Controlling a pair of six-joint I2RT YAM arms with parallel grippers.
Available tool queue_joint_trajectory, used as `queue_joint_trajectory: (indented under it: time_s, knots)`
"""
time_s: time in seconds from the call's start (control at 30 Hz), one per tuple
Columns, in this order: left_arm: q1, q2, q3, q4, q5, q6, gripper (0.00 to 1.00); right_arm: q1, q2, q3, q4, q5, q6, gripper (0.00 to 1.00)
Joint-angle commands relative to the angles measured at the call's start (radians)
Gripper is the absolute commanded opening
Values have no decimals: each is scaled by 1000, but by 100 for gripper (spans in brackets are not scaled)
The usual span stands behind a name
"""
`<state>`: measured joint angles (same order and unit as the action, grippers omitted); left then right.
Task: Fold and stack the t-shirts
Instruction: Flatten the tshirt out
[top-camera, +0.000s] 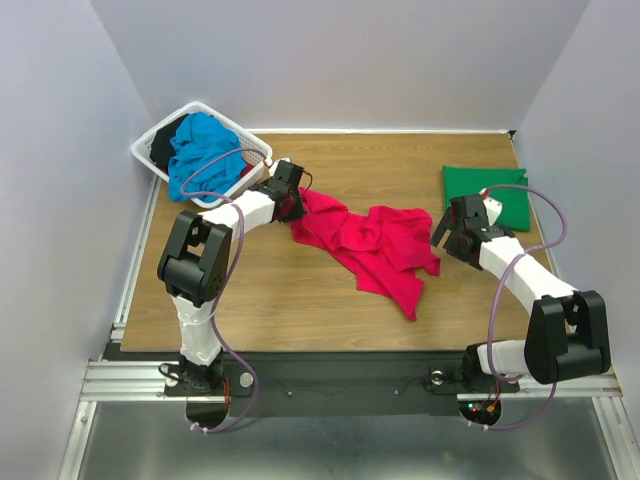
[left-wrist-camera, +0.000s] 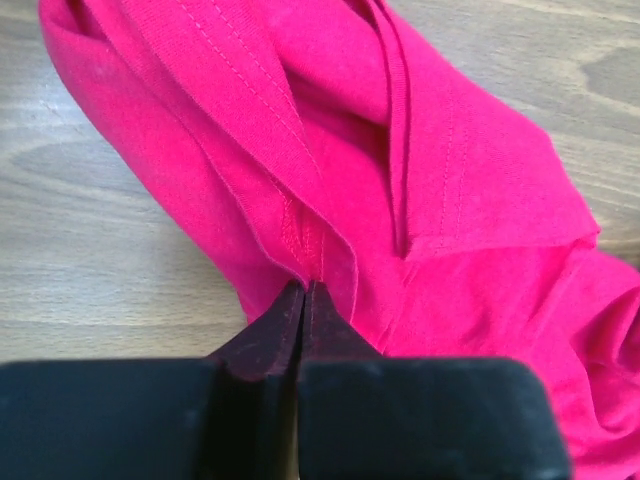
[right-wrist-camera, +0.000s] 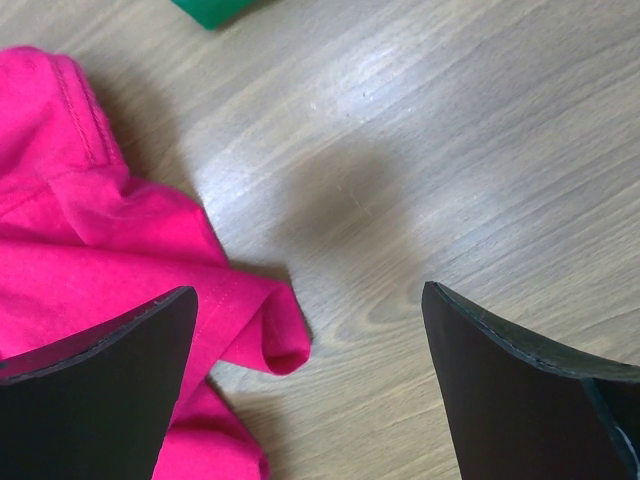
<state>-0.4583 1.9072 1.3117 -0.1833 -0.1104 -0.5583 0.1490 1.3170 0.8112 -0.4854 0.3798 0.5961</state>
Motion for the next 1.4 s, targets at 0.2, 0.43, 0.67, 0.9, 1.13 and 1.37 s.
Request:
queue_joint_trajectory:
  time_s: [0.2,0.43,0.67,0.9,1.13,1.37]
  knots:
    - [-13,-132,18,-25,-15,3,0,-9,-19,-20,22,-61,17,100]
    - [-16,-293,-98,-30,-26,-20,0,-9,19,-24,24,-166,51,88]
    - [-17,-479,-215,-27,-28,-40,0,-9,65,-53,28,-226,67,77]
    - [-17,-623,-330,-15,-34,-83,0,-11,113,-104,70,-275,82,58]
    - [-17,-723,-378,-28,-46,-95,0,-9,96,-84,120,-297,62,7]
    - [-16,-848,-296,-76,-49,-51,0,-9,-154,86,85,-234,-5,0]
